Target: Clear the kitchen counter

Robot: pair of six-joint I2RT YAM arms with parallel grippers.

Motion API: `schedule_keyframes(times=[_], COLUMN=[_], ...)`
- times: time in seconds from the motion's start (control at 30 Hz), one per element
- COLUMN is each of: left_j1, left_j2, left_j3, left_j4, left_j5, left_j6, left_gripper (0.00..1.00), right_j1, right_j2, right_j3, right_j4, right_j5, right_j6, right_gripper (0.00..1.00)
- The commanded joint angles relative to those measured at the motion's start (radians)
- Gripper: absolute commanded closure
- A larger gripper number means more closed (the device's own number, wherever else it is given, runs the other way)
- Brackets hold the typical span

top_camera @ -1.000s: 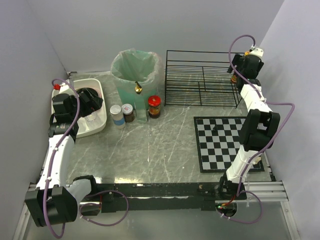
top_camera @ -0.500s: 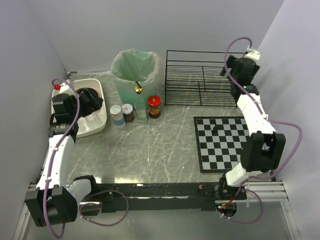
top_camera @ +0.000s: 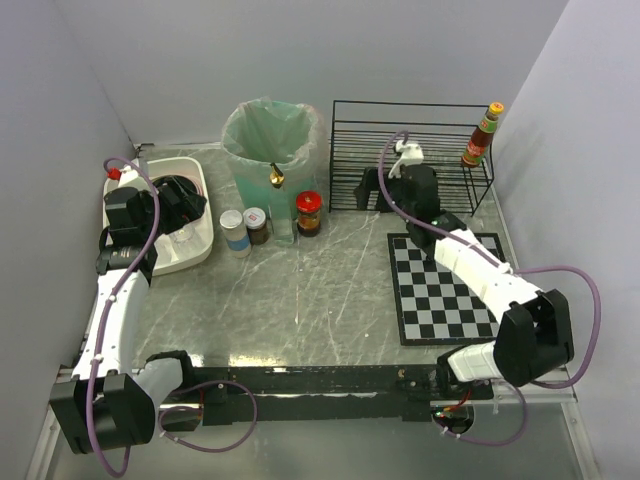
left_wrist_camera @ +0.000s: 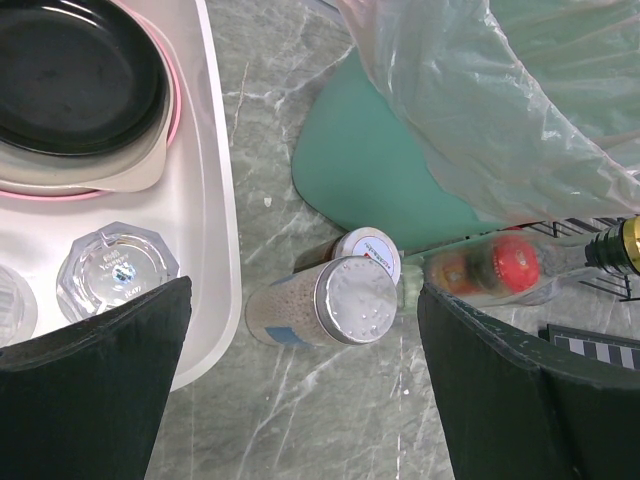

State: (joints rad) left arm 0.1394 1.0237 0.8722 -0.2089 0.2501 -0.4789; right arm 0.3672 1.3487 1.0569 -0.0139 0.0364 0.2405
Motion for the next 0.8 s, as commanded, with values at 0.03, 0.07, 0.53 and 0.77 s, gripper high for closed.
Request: schedule_keyframes(times=[0.03, 0.07, 0.53, 0.77], left_j1=[-0.004, -0.004, -0.004, -0.004], left_j2=[-0.013, -0.013, -0.008, -0.007], left_j3=[0.027, 0.027, 0.025, 0.025], left_j4=[0.011, 0.009, 0.014, 0.016], left_j5=[0.02, 0.02, 0.029, 0.035], left_j6=[0.01, 0.01, 0.011, 0.011], left_gripper=[0.01, 0.01, 0.01, 0.01], right_j1=[0.07, 0.099, 0.401, 0.483], right_j2=[-0.042, -0.049, 0.105, 0.262], right_j3=[-0.104, -0.121, -0.017, 0.116], right_j4=[0.231, 0.267, 0.337, 0.339], right_j5=[-0.168, -0.176, 0.091, 0.193], right_j6=[-0.035, -0.043, 0.022, 0.028], right_gripper=[0.0, 0.0, 0.0, 0.0])
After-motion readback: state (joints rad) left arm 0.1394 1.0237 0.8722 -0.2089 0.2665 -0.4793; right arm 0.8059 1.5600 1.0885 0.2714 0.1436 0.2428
